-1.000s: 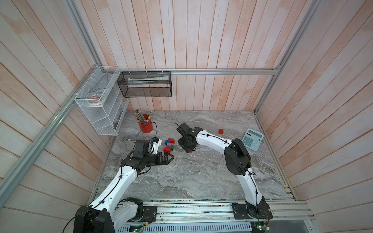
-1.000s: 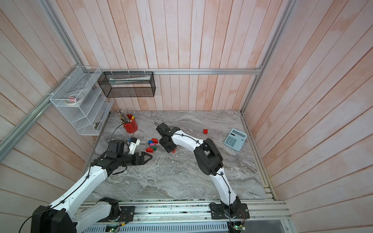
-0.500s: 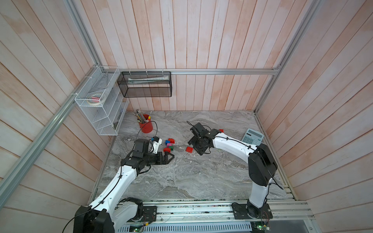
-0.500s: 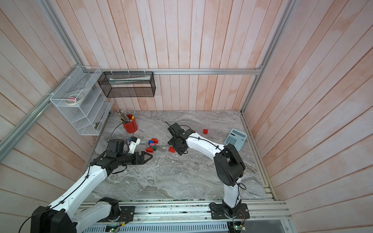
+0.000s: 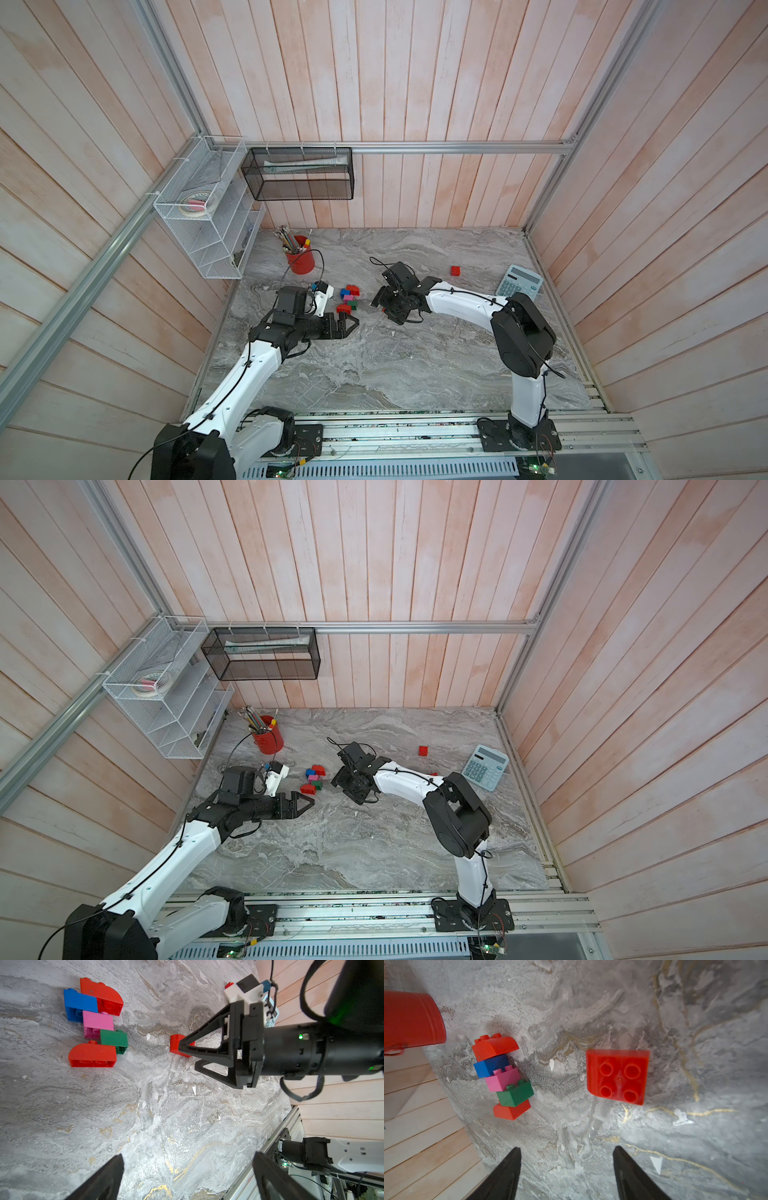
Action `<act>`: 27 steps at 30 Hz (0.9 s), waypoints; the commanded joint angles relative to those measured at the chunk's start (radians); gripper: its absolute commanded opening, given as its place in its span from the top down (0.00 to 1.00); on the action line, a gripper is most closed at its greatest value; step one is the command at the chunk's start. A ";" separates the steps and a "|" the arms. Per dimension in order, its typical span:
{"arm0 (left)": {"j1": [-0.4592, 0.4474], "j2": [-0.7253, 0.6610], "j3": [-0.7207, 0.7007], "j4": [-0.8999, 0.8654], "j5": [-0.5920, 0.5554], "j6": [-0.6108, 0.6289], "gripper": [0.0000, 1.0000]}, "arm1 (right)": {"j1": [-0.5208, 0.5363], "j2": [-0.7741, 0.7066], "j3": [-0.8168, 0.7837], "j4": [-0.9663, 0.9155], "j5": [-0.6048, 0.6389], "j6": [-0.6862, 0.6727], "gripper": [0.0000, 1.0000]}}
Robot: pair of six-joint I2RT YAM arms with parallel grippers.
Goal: Assemble the letter s with lego
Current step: Place the lego brick at the center of the board.
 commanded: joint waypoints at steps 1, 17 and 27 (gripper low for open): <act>0.006 0.012 0.003 0.011 0.011 0.020 0.00 | -0.001 0.025 -0.033 0.053 -0.021 -0.023 0.28; 0.006 0.040 -0.005 0.028 0.018 0.030 0.00 | -0.046 0.063 -0.052 0.086 -0.008 -0.081 0.31; 0.006 0.037 -0.019 0.038 0.023 0.034 0.00 | -0.067 0.075 -0.058 0.093 -0.008 -0.093 0.31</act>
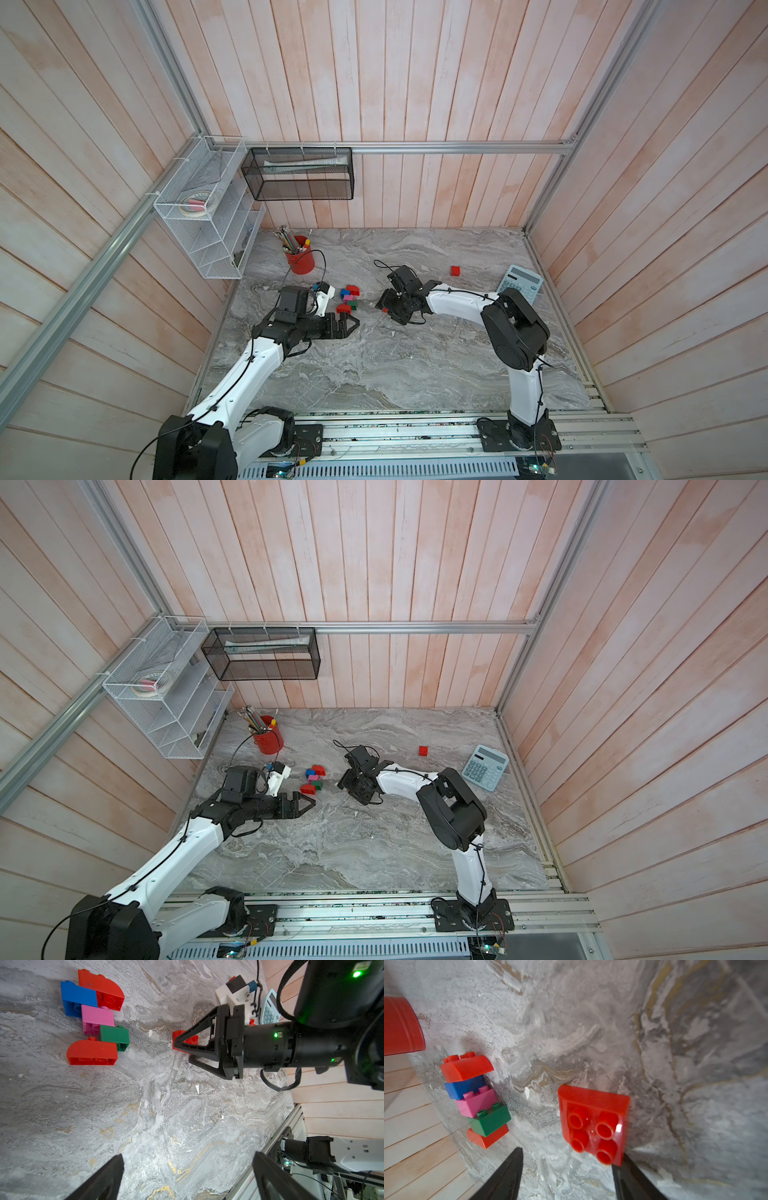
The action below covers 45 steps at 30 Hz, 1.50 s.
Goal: Assemble the letter s with lego
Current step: Place the lego brick at the center of the board, then pick up the lego brick from the center of the board.
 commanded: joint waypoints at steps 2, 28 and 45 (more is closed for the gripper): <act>0.007 0.001 -0.022 0.029 0.020 0.020 0.00 | -0.018 0.027 -0.001 0.000 0.012 -0.024 0.32; 0.006 -0.017 0.023 0.015 0.057 0.009 0.00 | -0.058 -0.210 -0.077 -0.139 0.135 -0.353 0.28; -0.059 0.056 0.033 0.188 0.103 -0.102 0.00 | -0.316 -0.198 -0.028 -0.346 0.230 -0.405 0.31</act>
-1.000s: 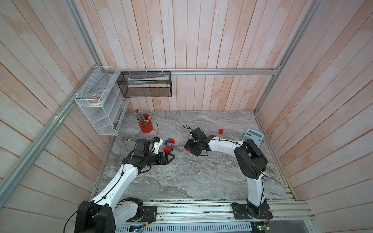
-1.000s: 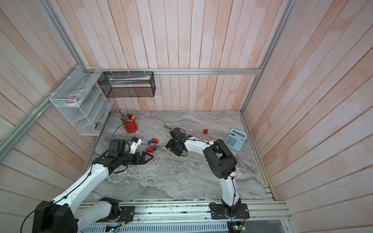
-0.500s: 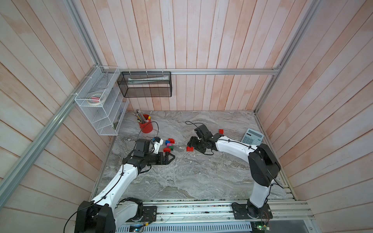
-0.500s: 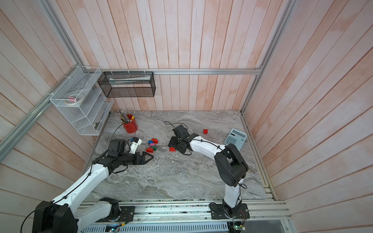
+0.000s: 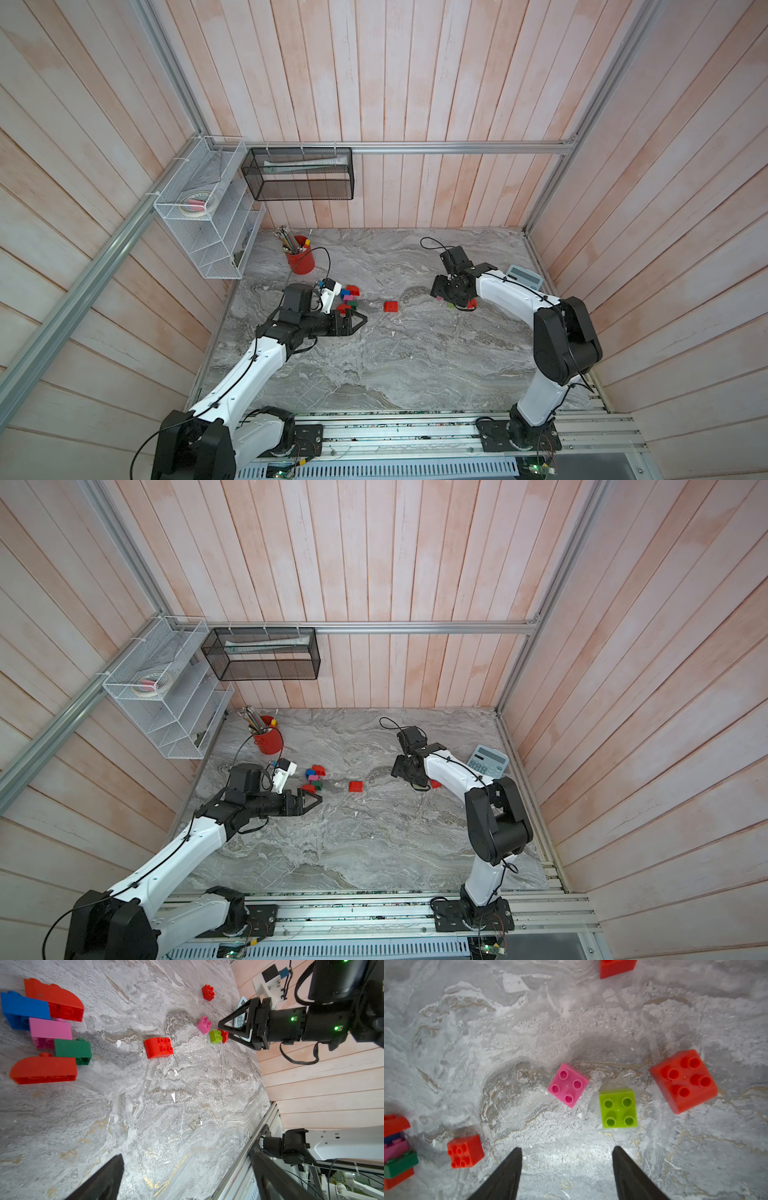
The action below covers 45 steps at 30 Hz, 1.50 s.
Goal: Assemble the letter s with lego
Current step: Pick up the lego brick from the center of the board.
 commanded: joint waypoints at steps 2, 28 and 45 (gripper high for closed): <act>-0.013 0.045 0.047 0.068 0.030 -0.017 0.00 | -0.003 0.056 0.058 -0.021 -0.010 0.084 0.33; -0.013 0.119 0.098 -0.003 0.040 0.094 0.00 | -0.040 0.328 0.316 -0.160 -0.001 0.247 0.49; -0.013 0.124 0.102 -0.065 0.023 0.151 0.00 | -0.035 0.382 0.361 -0.216 0.055 0.184 0.64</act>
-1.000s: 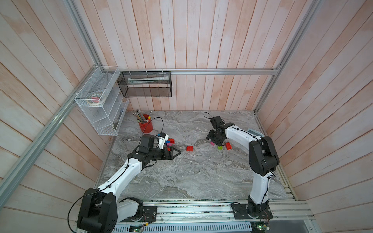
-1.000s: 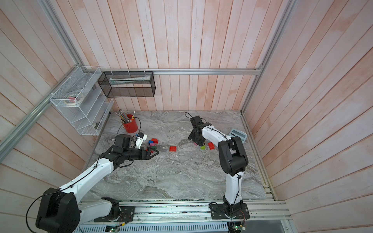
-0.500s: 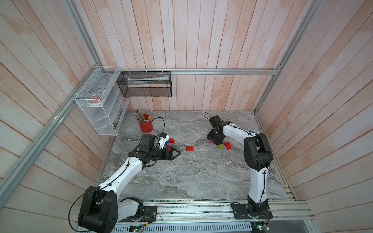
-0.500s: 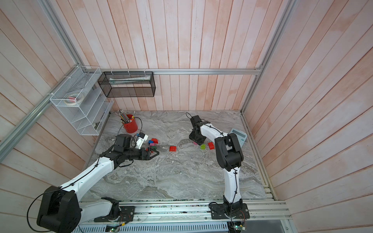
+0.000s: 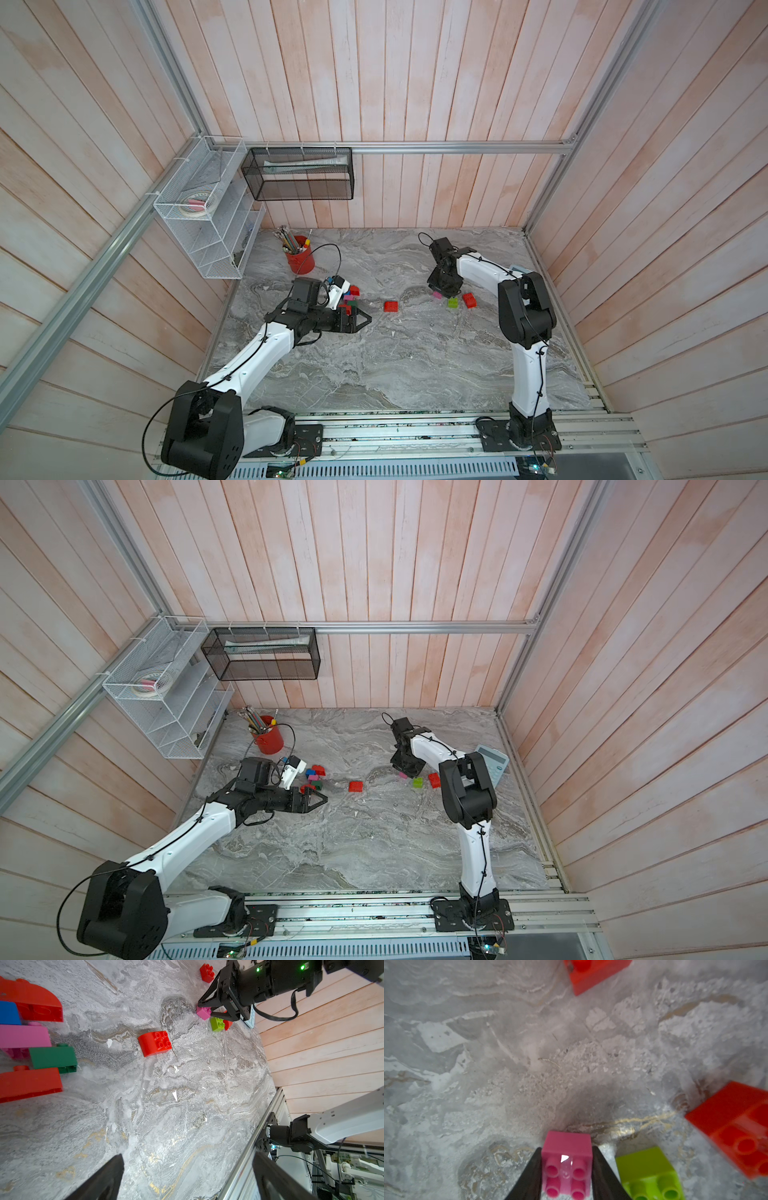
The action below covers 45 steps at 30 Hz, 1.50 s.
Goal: Assemble the letter s with lego
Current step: Pick up the lego brick from the center of the board, then assemble the lego brick with the lego brick.
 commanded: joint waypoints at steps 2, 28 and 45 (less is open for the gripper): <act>-0.002 0.004 0.036 -0.023 -0.003 0.035 0.00 | 0.005 0.027 0.016 -0.045 0.037 -0.023 0.67; 0.104 -0.071 -0.006 -0.071 0.030 0.043 0.00 | 0.287 0.007 0.167 -0.172 0.078 -0.170 0.71; 0.109 -0.079 -0.031 -0.055 0.027 0.034 0.00 | 0.349 0.092 0.255 -0.193 0.026 -0.161 0.71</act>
